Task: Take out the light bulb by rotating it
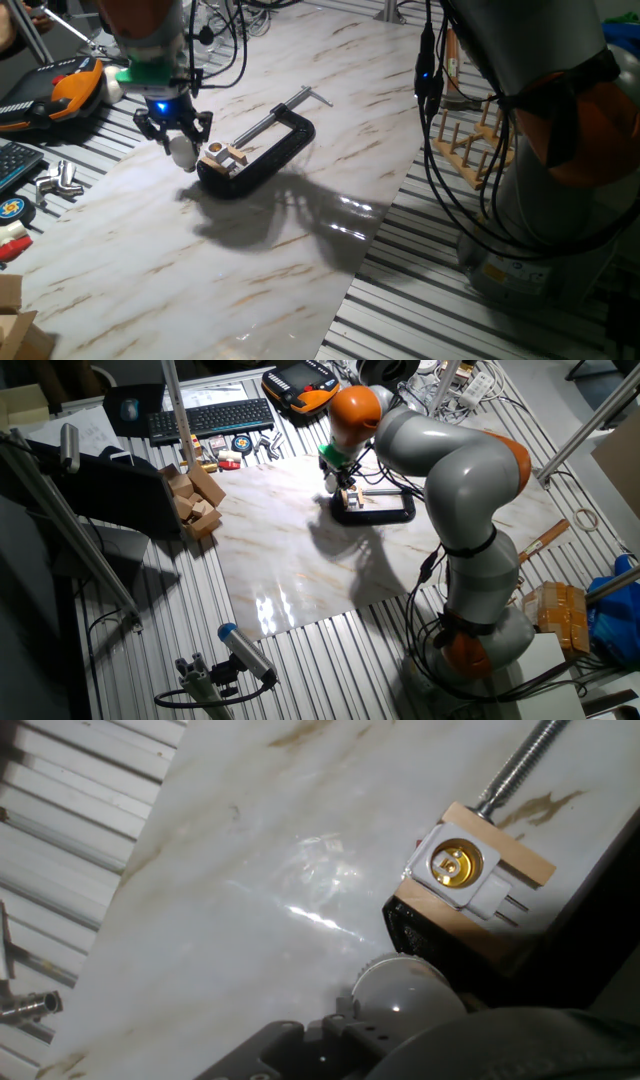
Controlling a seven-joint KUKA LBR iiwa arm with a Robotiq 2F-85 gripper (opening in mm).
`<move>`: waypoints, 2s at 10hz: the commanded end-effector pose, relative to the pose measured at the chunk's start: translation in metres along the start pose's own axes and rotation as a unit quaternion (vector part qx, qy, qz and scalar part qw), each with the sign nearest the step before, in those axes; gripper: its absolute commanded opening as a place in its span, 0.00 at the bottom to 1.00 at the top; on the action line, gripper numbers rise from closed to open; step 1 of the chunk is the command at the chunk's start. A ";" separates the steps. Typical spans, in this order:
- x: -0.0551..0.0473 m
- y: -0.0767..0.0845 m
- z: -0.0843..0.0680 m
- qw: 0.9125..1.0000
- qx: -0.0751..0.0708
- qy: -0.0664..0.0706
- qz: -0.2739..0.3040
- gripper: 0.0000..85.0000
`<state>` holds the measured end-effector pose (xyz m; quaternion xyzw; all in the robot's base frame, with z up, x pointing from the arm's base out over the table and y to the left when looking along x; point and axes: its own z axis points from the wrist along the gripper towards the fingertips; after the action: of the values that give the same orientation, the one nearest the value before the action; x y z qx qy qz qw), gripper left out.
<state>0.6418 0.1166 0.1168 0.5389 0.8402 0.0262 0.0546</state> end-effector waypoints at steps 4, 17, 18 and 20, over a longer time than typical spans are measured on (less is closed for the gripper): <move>0.004 0.000 0.008 1.000 -0.007 -0.005 0.024 0.00; 0.012 -0.001 0.027 0.992 -0.038 -0.025 0.121 0.00; 0.012 -0.001 0.027 0.992 -0.037 -0.026 0.121 0.20; 0.012 -0.001 0.028 0.991 -0.036 -0.027 0.123 0.40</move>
<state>0.6391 0.1264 0.0885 0.6368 0.7638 0.0487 0.0933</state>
